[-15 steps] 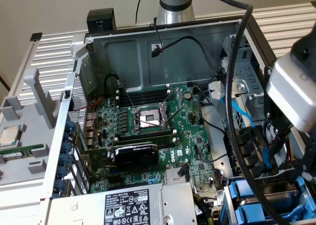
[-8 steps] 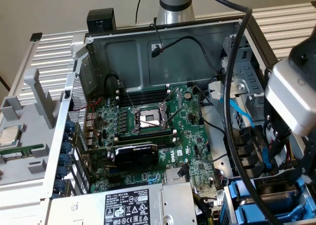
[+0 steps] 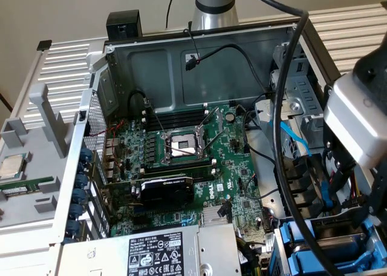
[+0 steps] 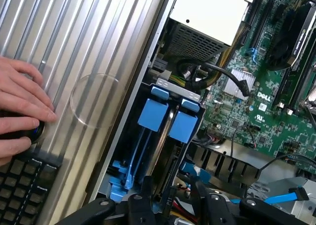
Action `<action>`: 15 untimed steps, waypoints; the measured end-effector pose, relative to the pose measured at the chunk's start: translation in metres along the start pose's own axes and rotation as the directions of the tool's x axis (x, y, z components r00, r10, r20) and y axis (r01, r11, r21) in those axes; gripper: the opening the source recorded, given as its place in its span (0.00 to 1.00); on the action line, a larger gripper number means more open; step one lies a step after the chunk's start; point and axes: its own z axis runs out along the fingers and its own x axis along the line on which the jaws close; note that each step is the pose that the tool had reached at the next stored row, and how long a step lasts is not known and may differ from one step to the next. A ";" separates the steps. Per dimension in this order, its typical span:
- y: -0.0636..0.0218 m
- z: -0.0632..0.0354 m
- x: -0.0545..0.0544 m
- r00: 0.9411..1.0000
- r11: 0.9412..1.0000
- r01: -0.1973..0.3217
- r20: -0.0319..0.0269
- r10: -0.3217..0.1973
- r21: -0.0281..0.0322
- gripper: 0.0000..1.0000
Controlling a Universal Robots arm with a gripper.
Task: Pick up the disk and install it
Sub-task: 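Insert the first disk wire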
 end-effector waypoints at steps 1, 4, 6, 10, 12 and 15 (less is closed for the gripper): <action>0.0000 0.0000 0.000 1.000 1.000 0.000 0.000 0.000 0.000 0.43; 0.0000 0.0000 0.000 1.000 1.000 0.000 0.000 0.000 0.000 0.43; 0.0000 0.0000 0.000 1.000 1.000 0.000 0.000 0.000 0.000 0.43; 0.0000 0.0006 0.000 1.000 1.000 -0.001 -0.001 0.001 0.003 0.43; 0.0001 0.0009 0.000 1.000 1.000 -0.002 -0.003 0.002 0.007 0.43; 0.0003 0.0015 0.000 1.000 1.000 -0.003 -0.005 0.003 0.012 0.43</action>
